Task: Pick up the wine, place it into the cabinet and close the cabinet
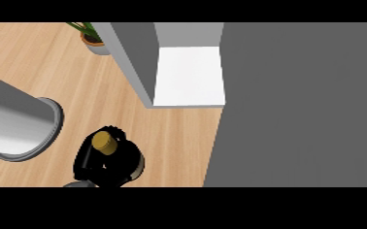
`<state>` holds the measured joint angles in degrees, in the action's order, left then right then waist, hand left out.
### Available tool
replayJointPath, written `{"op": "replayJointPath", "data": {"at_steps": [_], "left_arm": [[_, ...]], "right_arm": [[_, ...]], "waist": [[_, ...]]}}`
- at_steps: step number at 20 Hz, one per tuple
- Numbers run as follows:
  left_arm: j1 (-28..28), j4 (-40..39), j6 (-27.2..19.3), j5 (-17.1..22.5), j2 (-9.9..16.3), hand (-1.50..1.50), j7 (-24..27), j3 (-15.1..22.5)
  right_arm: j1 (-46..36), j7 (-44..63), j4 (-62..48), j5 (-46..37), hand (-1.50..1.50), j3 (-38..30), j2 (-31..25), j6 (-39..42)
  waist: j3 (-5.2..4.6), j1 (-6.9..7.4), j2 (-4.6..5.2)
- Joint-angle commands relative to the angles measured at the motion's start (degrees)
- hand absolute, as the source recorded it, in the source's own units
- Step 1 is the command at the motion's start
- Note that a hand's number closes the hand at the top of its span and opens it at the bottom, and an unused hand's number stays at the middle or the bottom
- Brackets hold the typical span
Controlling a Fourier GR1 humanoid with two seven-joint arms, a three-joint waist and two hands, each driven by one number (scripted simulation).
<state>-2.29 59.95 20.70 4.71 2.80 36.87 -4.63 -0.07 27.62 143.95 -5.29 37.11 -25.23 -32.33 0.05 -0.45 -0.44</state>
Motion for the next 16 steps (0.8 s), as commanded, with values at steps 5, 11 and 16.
{"op": "replayJointPath", "data": {"at_steps": [5,11,16], "left_arm": [[7.5,15.08,-5.26,1.95,-2.74,1.5,-6.0,10.78],[3.72,20.79,-8.78,4.88,-2.78,1.5,-15.69,12.34],[3.39,21.84,-19.49,4.31,-2.79,1.5,-14.77,21.03]], "right_arm": [[3.79,3.41,13.05,0.3,-1.5,-2.2,-3.52,0.87],[6.76,-1.04,11.76,-1.94,-1.5,1.16,-3.2,-0.25],[8.4,-0.92,14.07,-1.18,-1.5,0.26,-5.2,-0.21]], "waist": [[-0.02,0.04,0.0],[-0.03,-0.44,0.14],[-0.08,-0.82,0.09]]}}
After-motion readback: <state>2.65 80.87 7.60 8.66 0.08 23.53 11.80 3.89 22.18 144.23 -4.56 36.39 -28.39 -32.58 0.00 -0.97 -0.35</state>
